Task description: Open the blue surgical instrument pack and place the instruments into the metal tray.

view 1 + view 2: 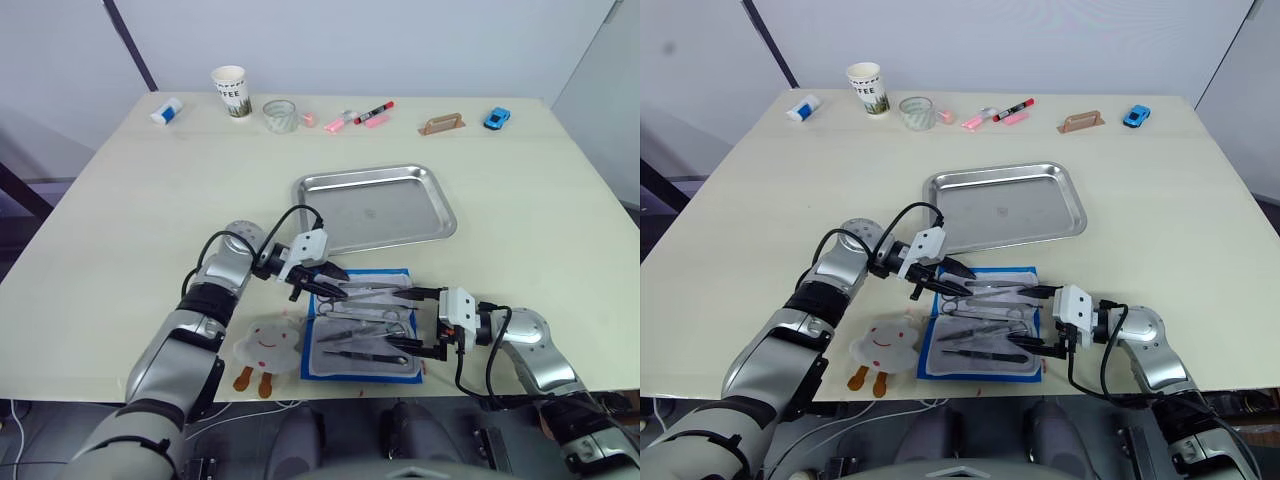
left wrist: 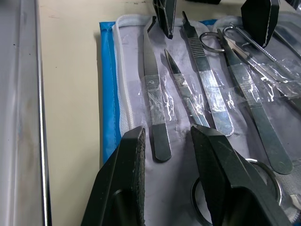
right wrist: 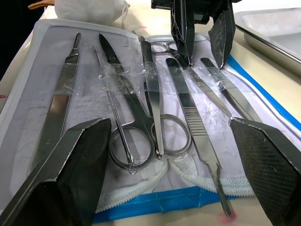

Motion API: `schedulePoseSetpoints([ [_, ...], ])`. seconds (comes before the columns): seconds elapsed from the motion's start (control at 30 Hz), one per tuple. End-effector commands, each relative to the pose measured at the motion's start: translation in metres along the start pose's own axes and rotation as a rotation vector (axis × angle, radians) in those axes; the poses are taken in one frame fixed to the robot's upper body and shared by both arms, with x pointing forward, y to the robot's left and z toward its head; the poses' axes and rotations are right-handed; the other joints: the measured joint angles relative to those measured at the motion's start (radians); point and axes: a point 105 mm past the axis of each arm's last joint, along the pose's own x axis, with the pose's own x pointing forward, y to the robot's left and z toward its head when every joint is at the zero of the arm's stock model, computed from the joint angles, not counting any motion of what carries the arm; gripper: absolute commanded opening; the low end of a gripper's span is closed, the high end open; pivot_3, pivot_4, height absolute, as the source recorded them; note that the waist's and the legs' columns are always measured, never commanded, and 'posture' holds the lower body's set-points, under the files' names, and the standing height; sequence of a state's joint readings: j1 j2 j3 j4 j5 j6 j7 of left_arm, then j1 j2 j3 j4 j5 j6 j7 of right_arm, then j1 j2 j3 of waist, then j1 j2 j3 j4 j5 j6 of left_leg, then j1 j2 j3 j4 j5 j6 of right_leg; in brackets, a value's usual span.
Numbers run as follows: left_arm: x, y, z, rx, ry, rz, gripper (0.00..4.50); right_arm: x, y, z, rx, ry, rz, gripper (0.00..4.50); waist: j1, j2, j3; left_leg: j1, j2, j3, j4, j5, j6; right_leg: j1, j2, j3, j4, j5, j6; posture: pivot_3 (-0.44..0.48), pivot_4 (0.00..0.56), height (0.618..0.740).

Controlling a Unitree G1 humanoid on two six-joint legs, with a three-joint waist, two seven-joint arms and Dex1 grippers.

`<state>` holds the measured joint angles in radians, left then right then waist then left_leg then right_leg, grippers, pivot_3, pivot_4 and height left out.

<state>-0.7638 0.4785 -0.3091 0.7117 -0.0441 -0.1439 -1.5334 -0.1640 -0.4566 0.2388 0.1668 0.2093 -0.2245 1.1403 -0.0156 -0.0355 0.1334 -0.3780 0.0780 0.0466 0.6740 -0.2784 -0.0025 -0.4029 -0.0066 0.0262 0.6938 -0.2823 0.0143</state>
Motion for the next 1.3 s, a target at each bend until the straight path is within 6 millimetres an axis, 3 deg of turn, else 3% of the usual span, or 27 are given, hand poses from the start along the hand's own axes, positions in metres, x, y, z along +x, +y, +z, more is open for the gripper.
schedulePoseSetpoints([
  [0.03, 0.008, -0.011, -0.023, -0.062, 0.087, -0.026, 1.64, 0.002, 0.011, -0.022, 0.063, 0.075, 0.012, 4.39, 0.0, 0.0, -0.001, 0.0, 0.0, 0.0, 0.0, 0.0, 0.0, 0.0, 0.0, 0.0, 0.0, 0.0, 0.0, 0.0, 0.15, 0.725],
  [0.37, 0.013, -0.019, -0.031, -0.102, 0.063, -0.012, 1.64, 0.002, 0.012, -0.023, 0.065, 0.079, 0.012, 4.39, 0.002, 0.003, -0.008, 0.001, 0.0, 0.0, -0.001, 0.0, 0.0, 0.001, 0.0, 0.0, -0.001, 0.0, 0.0, 0.0, 0.15, 0.725],
  [0.4, 0.013, -0.019, -0.031, -0.102, 0.063, -0.011, 1.22, 0.002, 0.012, -0.023, 0.065, 0.079, 0.012, 4.39, 0.002, 0.004, -0.009, 0.001, 0.0, 0.0, -0.001, 0.0, 0.0, 0.001, 0.0, 0.0, -0.001, 0.0, 0.0, 0.0, 0.15, 0.725],
  [0.43, 0.013, -0.019, -0.031, -0.102, 0.063, -0.011, 1.09, 0.002, 0.013, -0.023, 0.066, 0.079, 0.013, 4.39, 0.002, 0.004, -0.009, 0.001, 0.0, 0.0, -0.002, 0.0, 0.0, 0.001, 0.0, 0.0, -0.001, 0.0, -0.001, 0.0, 0.15, 0.725],
  [0.5, 0.015, -0.02, -0.03, -0.102, 0.048, -0.011, 0.18, 0.001, 0.013, -0.024, 0.067, 0.081, 0.014, 4.39, 0.002, 0.004, -0.01, 0.002, 0.0, 0.0, -0.002, 0.0, 0.0, 0.001, 0.0, 0.0, -0.001, 0.0, -0.001, 0.0, 0.15, 0.725],
  [0.53, 0.015, -0.02, -0.029, -0.102, 0.041, -0.013, 0.04, 0.001, 0.013, -0.024, 0.067, 0.082, 0.014, 4.39, 0.001, 0.004, -0.01, 0.002, 0.0, 0.0, -0.002, 0.0, 0.0, 0.001, 0.0, 0.0, -0.001, -0.001, -0.001, 0.0, 0.15, 0.725],
  [0.87, 0.014, -0.016, -0.025, -0.074, 0.032, 0.005, 0.04, 0.002, 0.013, -0.026, 0.07, 0.085, 0.012, 4.39, 0.002, 0.004, -0.01, 0.002, 0.0, 0.0, -0.002, 0.0, 0.0, 0.001, 0.0, 0.0, -0.001, -0.001, -0.001, 0.0, 0.15, 0.725],
  [1.3, 0.008, -0.003, 0.006, -0.002, -0.044, 0.056, 0.04, 0.003, 0.013, -0.028, 0.077, 0.092, 0.019, 4.39, 0.002, 0.004, -0.009, 0.001, 0.0, 0.0, -0.002, 0.0, 0.0, 0.001, 0.0, 0.001, -0.001, -0.001, -0.001, 0.0, 0.15, 0.725],
])
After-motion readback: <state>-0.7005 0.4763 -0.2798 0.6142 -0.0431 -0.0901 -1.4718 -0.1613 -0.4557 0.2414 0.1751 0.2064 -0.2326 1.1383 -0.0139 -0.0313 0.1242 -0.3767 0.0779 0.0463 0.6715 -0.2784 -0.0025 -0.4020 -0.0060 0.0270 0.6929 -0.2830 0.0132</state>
